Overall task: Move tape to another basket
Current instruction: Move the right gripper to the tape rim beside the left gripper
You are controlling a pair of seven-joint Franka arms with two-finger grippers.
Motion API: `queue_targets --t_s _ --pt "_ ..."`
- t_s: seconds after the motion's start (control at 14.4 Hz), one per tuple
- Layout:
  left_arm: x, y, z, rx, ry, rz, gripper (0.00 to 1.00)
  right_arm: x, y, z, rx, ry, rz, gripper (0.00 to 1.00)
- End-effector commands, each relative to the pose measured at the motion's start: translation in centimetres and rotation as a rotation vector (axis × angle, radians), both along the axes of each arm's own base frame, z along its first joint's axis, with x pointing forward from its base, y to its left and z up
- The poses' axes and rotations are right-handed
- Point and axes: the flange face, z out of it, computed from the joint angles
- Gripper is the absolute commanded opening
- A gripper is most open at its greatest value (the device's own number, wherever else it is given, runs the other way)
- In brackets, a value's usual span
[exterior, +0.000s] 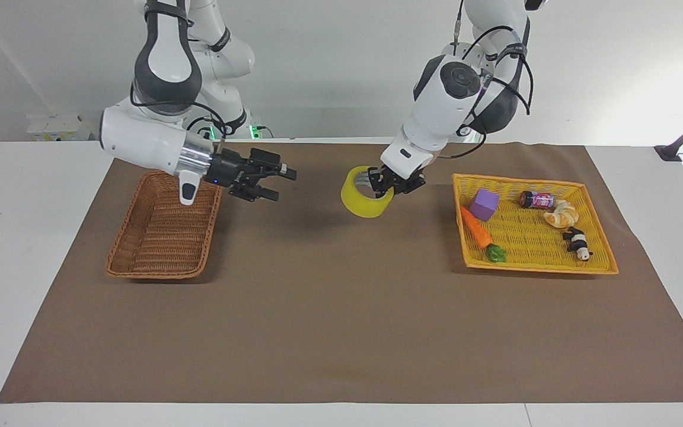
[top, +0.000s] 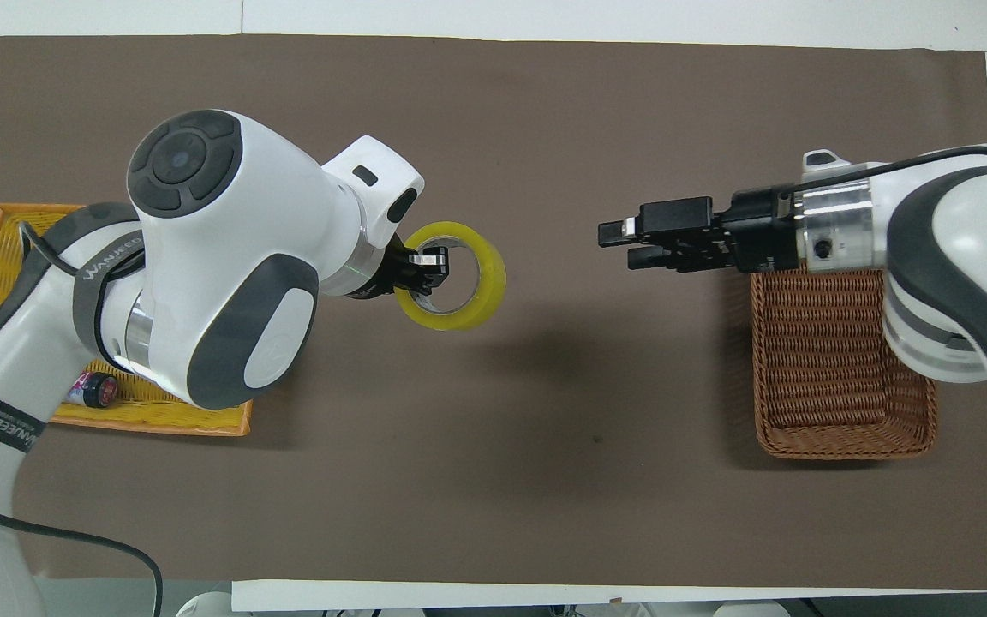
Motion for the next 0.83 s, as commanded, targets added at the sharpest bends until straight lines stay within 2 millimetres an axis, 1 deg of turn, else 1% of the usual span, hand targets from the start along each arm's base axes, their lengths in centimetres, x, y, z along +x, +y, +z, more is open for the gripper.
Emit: queue_targets --t_s 0.0,0.07,0.14,0.21,0.28,0.49,0.56,0.76 --pt "0.2 0.2 0.6 -0.016 0.004 0.002 0.00 -0.7 3.0 -0.4 0.083 0.014 -0.051 1.00" --pt "0.1 0.2 0.5 -0.014 0.006 0.001 0.00 -0.9 3.7 -0.7 0.082 0.016 -0.054 1.00" --pt "0.2 0.3 0.5 -0.014 0.007 0.001 0.00 -1.0 3.8 -0.7 0.081 0.014 -0.057 1.00" --pt "0.2 0.3 0.5 -0.016 0.003 0.000 0.00 -1.3 3.9 -1.3 0.078 0.020 -0.058 1.00" --pt "0.2 0.2 0.6 -0.019 -0.002 0.001 0.00 -1.7 4.9 -1.9 0.073 0.016 -0.038 1.00" --pt "0.0 0.0 0.5 -0.015 0.006 -0.006 0.00 -2.3 6.6 -2.4 0.049 -0.025 -0.025 1.00" --pt "0.0 0.0 0.4 -0.015 0.005 -0.008 0.00 -2.2 6.8 -3.1 0.045 -0.038 -0.012 1.00" --pt "-0.1 -0.1 0.5 -0.017 0.002 -0.006 0.00 -2.2 7.1 -3.3 0.061 -0.062 -0.007 1.00"
